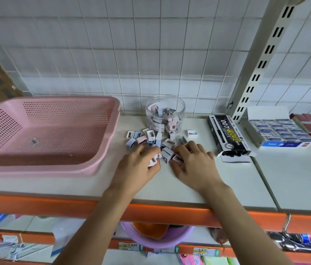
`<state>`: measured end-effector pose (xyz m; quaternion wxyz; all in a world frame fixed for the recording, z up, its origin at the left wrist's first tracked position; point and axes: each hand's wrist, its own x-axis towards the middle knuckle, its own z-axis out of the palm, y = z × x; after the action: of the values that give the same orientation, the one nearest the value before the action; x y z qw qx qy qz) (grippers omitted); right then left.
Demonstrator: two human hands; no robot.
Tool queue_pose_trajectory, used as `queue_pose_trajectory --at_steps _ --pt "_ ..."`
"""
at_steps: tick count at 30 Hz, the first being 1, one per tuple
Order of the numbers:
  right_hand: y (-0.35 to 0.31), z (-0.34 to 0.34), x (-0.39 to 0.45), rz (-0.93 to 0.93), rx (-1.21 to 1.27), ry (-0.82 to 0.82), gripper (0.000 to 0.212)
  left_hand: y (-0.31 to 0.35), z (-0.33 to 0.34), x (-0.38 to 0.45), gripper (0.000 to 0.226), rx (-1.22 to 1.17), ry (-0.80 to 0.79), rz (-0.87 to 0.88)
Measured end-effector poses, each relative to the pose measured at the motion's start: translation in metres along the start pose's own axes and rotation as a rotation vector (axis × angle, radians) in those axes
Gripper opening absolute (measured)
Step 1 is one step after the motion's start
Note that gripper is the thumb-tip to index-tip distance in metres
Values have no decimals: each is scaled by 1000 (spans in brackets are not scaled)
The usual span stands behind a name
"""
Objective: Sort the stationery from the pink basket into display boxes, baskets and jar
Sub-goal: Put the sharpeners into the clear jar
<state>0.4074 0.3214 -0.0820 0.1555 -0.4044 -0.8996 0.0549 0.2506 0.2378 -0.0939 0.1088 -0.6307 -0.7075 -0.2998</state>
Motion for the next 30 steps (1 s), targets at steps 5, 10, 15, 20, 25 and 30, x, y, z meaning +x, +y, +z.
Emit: queue_pose_trajectory --at_steps 5,10,15,20,25,30 --pt "1 -1 2 -2 103 80 27 9 -15 26 24 -206 220 -115" --pt "14 -2 12 11 156 182 22 17 -24 90 19 -278 248 -119" --pt "19 -5 16 26 186 211 14 15 -3 155 26 -249 130 -98" --pt "16 -5 17 43 127 168 12 6 21 185 26 -83 -218 -111" --pt "9 -5 20 -51 -12 126 28 3 22 183 45 120 -350 -149" --pt "17 -10 35 0 158 134 7 -7 12 163 47 -55 -227 -108"
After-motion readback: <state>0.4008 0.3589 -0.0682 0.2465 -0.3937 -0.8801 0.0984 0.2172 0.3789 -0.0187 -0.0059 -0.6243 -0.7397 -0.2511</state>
